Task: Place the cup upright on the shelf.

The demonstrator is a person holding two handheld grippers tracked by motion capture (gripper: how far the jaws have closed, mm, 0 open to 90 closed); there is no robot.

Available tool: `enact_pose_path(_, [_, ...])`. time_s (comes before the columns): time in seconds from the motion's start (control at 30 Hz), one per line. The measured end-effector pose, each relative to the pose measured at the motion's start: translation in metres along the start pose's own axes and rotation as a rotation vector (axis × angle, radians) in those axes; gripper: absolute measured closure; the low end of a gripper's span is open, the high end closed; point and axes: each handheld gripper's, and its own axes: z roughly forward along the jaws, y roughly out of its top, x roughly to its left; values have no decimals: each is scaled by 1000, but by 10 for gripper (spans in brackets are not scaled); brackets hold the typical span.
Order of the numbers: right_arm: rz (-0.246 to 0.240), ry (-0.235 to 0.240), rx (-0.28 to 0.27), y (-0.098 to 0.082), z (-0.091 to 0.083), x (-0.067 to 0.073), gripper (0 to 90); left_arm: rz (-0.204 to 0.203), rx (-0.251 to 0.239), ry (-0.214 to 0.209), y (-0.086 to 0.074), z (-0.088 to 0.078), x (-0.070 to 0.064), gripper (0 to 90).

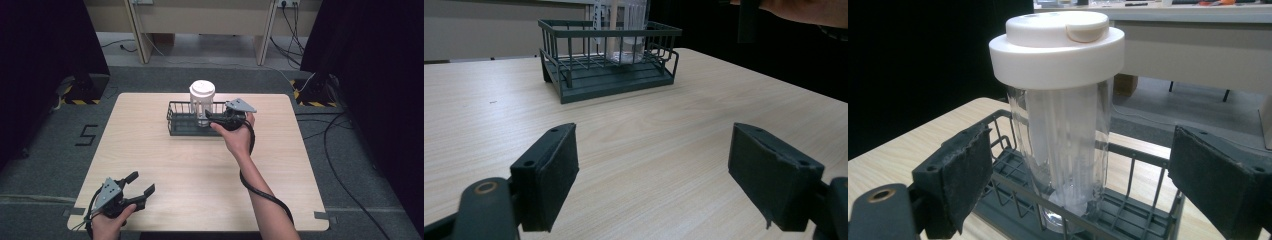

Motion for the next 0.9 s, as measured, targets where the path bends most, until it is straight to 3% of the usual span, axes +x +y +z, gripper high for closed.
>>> enact_pose_path(0.9, [-36, -18, 16, -25, -58, -22, 120, 3, 3, 5, 0, -1, 0, 195])
